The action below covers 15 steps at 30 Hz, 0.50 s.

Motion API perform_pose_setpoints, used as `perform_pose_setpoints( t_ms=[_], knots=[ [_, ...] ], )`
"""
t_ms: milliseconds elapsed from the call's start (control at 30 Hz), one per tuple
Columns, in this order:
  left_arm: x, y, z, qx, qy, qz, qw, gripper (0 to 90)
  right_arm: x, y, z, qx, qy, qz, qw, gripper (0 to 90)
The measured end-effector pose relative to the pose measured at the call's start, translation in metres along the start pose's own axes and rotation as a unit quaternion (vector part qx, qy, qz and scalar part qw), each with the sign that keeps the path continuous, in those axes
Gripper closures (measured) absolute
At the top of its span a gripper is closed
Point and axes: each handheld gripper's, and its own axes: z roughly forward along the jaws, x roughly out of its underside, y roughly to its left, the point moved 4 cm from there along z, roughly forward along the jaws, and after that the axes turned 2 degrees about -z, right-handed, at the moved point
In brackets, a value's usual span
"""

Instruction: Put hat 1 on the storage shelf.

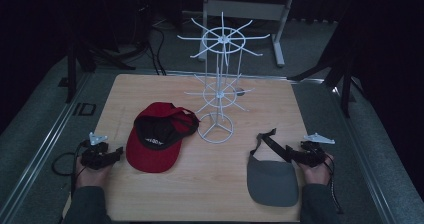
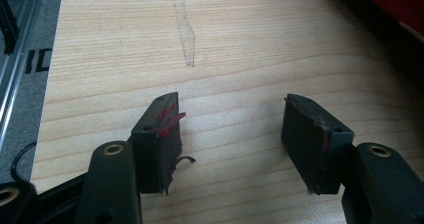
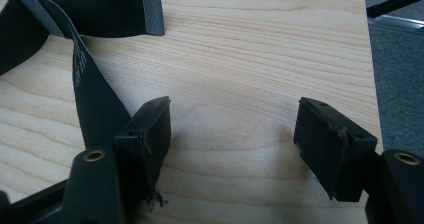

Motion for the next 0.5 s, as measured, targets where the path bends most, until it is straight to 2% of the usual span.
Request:
perform_pose_setpoints(
  t_ms=[267,367,433,500],
  knots=[
    [-0.001,0.002,-0.002,0.004,0.01,0.003,0.9999,48.8,0.0,0.0,0.0,0.0,0.0,0.0,1.0,30.6],
    [-0.001,0.002,-0.005,0.018,0.017,-0.002,0.9997,53.6,0.0,0.0,0.0,0.0,0.0,0.0,1.0,30.5],
    [-0.001,0.001,-0.006,0.019,0.017,0.0,0.9997,54.5,0.0,0.0,0.0,-0.001,0.0,0.0,1.0,30.4],
    [-0.005,-0.002,-0.012,0.029,0.007,0.008,0.9995,55.3,0.0,0.0,0.0,-0.001,0.0,-0.001,1.0,30.3]
  ],
)
